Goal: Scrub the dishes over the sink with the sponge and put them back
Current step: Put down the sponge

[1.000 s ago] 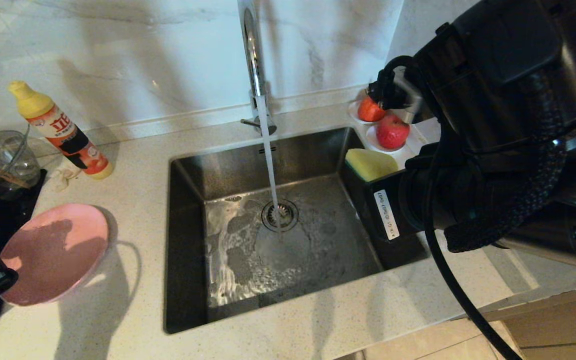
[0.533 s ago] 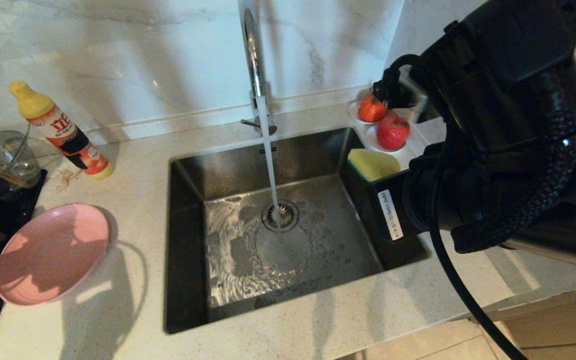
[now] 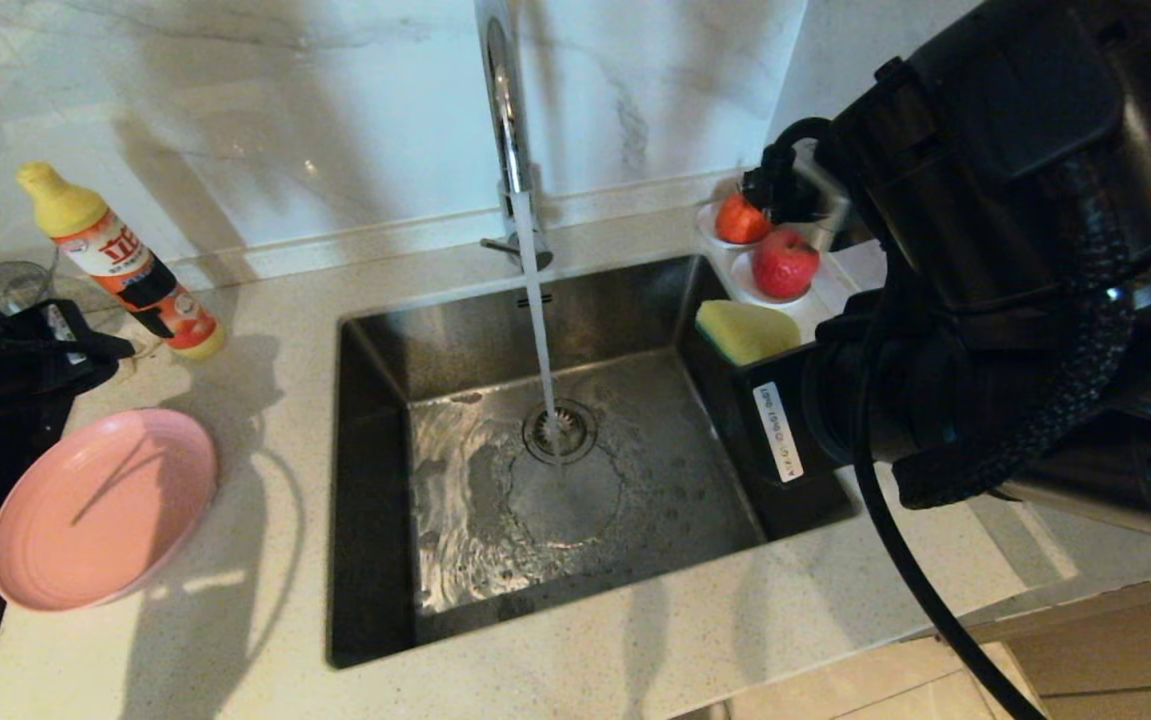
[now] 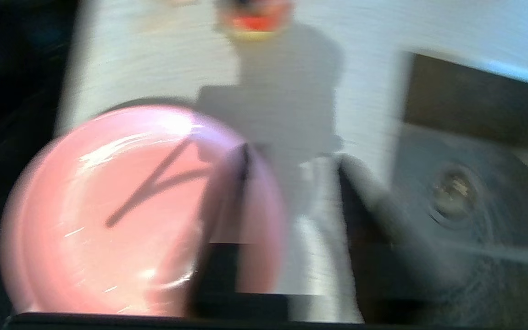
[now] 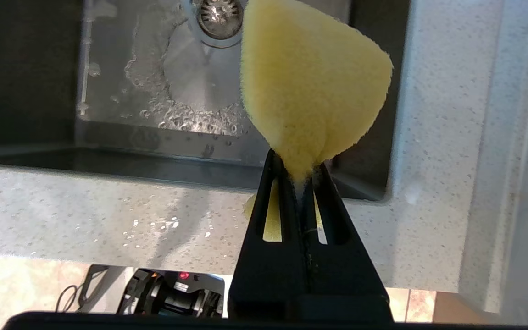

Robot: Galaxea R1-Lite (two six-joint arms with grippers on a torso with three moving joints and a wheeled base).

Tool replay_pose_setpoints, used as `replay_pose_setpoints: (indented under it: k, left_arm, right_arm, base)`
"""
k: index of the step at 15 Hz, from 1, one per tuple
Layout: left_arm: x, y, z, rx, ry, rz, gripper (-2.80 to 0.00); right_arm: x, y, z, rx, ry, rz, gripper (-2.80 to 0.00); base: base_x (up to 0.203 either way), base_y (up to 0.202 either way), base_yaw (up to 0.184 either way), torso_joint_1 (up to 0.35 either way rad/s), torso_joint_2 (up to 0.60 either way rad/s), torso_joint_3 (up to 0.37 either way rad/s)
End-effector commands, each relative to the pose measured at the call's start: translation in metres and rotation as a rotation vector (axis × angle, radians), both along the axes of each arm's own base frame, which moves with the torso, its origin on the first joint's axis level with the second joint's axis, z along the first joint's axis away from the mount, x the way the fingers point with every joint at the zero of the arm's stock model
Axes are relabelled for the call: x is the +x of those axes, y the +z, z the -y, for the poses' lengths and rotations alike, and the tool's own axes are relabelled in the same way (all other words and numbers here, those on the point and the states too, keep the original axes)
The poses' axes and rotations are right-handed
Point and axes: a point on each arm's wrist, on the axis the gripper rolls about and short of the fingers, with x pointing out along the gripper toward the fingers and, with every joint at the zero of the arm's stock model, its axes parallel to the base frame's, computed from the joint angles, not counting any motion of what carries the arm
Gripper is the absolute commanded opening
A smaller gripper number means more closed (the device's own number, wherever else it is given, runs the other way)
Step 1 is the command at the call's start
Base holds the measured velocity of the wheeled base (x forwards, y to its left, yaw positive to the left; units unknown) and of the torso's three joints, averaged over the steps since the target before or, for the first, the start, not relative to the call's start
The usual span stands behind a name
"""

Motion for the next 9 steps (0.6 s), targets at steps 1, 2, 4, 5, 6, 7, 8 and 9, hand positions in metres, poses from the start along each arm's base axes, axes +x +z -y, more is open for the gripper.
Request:
replay_pose_setpoints:
  k: [1, 2, 4, 5, 6, 7, 8, 9]
  left_arm:
    - [-0.004, 0.014, 0.041, 0.047, -0.172, 0.051, -2.80]
    - [-0.010, 0.021, 0.057, 0.084, -0.242, 0.079, -2.80]
    - [-0.033, 0.036, 0.069, 0.118, -0.304, 0.154, -2.80]
    - [-0.050, 0.040, 0.072, 0.125, -0.318, 0.181, -2.80]
    - [-0.072, 0.044, 0.073, 0.139, -0.330, 0.219, -2.80]
    - [-0.095, 0.046, 0.073, 0.162, -0.338, 0.257, -2.80]
    - [-0.118, 0.047, 0.072, 0.183, -0.339, 0.296, -2.80]
    - [-0.142, 0.046, 0.071, 0.203, -0.329, 0.330, -2.80]
  right_arm:
    - [0.006, -0.003, 0.000, -0.010, -0.024, -0.004, -2.80]
    - [0.007, -0.003, 0.000, -0.009, -0.024, -0.004, -2.80]
    - [0.011, -0.006, 0.001, -0.014, -0.040, -0.011, -2.80]
    - [0.012, -0.006, 0.002, -0.014, -0.043, -0.012, -2.80]
    - [0.012, -0.006, 0.002, -0.015, -0.045, -0.012, -2.80]
    - [0.012, -0.006, 0.003, -0.012, -0.047, -0.012, -2.80]
    - [0.013, -0.006, 0.003, -0.014, -0.049, -0.012, -2.80]
    - [0.013, -0.006, 0.004, -0.014, -0.051, -0.013, -2.80]
  base:
    - [0.000, 0.000, 0.000, 0.000, 0.00, 0.000]
    - [0.000, 0.000, 0.000, 0.000, 0.00, 0.000]
    - [0.000, 0.000, 0.000, 0.000, 0.00, 0.000]
    - [0.000, 0.000, 0.000, 0.000, 0.00, 0.000]
    - [0.000, 0.000, 0.000, 0.000, 0.00, 0.000]
    - [0.000, 0.000, 0.000, 0.000, 0.00, 0.000]
    - [0.000, 0.000, 0.000, 0.000, 0.00, 0.000]
    - [0.000, 0.000, 0.000, 0.000, 0.00, 0.000]
